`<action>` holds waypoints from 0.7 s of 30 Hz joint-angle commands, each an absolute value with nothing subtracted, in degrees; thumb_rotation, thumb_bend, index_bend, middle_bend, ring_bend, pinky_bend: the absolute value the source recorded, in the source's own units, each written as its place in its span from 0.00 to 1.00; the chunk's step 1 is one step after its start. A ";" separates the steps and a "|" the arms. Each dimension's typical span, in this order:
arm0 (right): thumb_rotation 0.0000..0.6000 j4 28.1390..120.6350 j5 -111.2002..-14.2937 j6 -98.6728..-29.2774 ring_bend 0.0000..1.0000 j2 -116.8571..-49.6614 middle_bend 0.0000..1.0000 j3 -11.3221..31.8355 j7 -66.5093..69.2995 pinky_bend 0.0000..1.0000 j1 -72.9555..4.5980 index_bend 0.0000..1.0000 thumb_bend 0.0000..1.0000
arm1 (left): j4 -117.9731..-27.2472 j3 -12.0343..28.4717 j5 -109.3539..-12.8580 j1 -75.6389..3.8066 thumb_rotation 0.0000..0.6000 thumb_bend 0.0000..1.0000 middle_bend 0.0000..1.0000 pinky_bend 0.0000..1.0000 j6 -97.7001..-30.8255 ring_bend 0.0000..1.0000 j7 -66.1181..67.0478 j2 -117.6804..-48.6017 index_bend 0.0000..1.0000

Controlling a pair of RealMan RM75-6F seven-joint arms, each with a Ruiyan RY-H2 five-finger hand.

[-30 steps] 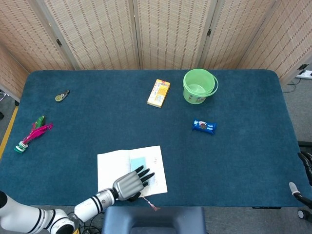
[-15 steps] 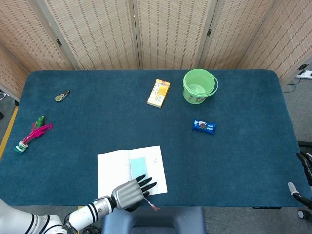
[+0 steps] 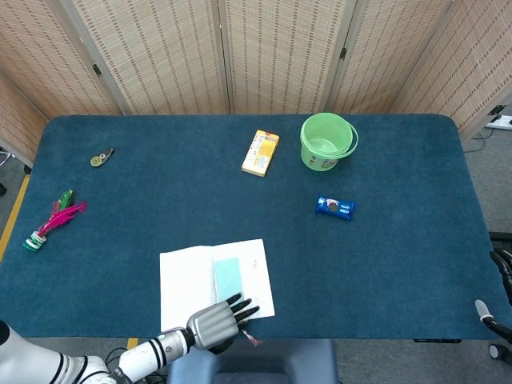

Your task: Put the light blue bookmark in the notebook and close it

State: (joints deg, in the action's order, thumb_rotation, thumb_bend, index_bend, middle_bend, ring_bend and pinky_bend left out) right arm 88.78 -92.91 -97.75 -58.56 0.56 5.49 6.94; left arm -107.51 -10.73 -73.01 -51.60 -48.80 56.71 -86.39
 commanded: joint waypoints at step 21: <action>1.00 89.08 -93.03 -97.87 0.05 -58.45 0.11 0.54 5.14 0.07 7.10 0.06 0.25 | -107.33 -10.87 -71.09 -51.58 0.44 0.60 0.00 0.15 -48.50 0.00 57.52 -85.82 0.29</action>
State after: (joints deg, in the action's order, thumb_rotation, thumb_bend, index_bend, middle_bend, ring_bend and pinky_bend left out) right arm 89.06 -93.01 -97.86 -58.46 0.54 5.17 7.10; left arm -107.32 -10.86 -71.07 -51.59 -48.50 57.53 -85.83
